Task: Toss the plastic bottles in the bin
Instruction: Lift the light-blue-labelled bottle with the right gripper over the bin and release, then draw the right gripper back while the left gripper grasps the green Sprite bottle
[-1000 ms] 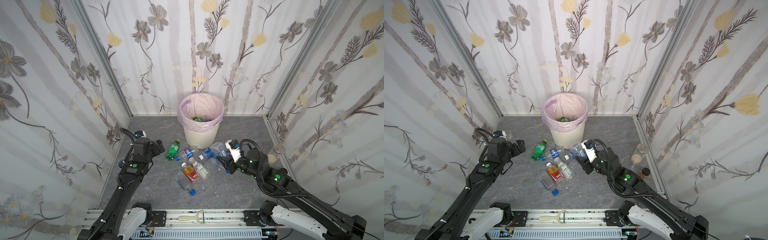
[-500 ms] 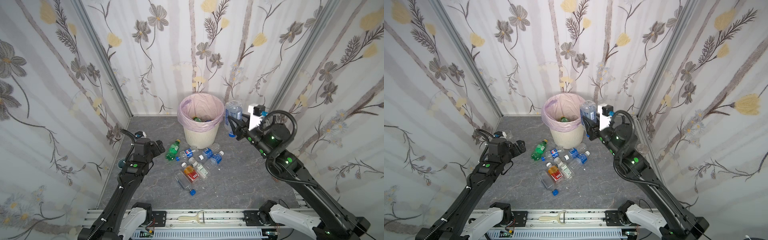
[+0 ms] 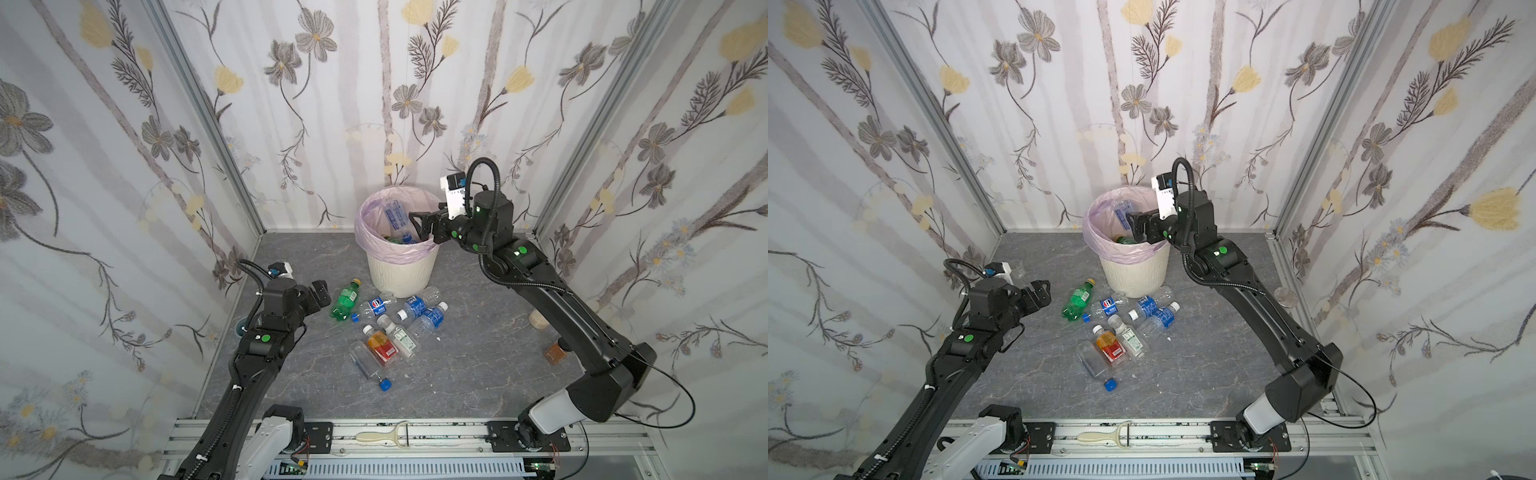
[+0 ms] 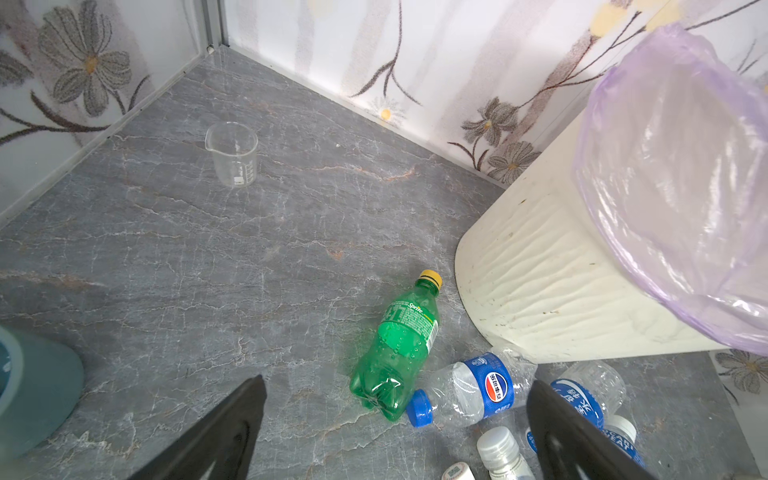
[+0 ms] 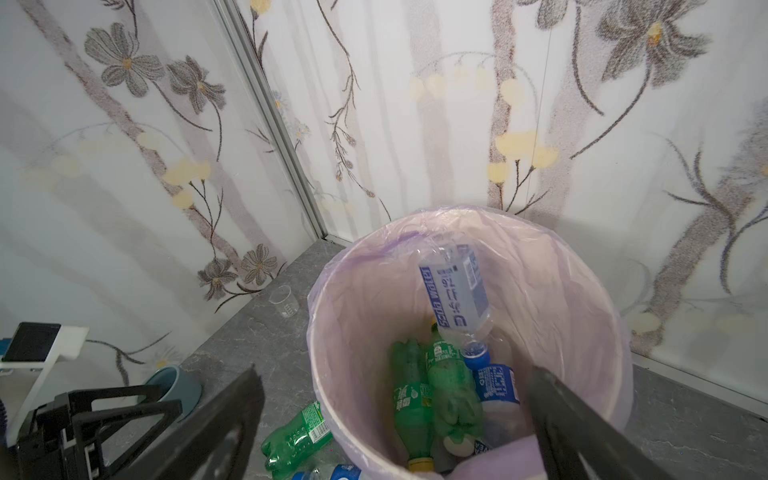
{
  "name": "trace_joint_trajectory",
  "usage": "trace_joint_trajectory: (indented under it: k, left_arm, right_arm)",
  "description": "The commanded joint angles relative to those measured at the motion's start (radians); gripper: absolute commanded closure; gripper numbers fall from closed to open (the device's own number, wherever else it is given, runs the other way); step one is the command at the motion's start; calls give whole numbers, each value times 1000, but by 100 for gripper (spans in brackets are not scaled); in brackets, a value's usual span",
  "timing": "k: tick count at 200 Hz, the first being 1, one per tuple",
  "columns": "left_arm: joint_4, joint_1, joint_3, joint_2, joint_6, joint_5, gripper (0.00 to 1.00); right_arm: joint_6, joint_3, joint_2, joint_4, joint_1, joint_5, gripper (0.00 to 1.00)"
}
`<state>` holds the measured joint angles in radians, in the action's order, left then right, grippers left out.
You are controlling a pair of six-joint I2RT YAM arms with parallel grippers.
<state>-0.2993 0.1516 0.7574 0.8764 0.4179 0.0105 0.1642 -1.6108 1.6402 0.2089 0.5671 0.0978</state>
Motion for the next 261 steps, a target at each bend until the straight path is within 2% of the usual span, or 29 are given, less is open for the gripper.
trace_joint_trajectory:
  k: [1, 57, 102, 151, 178, 214, 261]
  left_arm:
    - [11, 0, 10, 1, -42, 2, 0]
    - [13, 0, 29, 81, -64, -73, 0]
    - [14, 10, 54, 192, -118, -145, 0]
    - [17, 83, 104, 399, -137, -37, 0]
    - [19, 115, 158, 515, -89, -3, 0]
    - [24, 162, 211, 649, -74, 49, 0]
    - [37, 169, 245, 773, -67, 61, 2]
  right_arm:
    - [0, 89, -86, -114, -6, 0, 0]
    - [-27, 336, -273, -130, -13, -34, 0]
    - [-29, 588, -486, -178, -19, -87, 0]
    - [0, 808, -684, -210, -33, -127, 0]
    - [12, 890, -761, -209, -36, -139, 0]
    - [24, 942, -823, -206, -39, -157, 0]
    - [32, 969, -852, -201, -43, -167, 0]
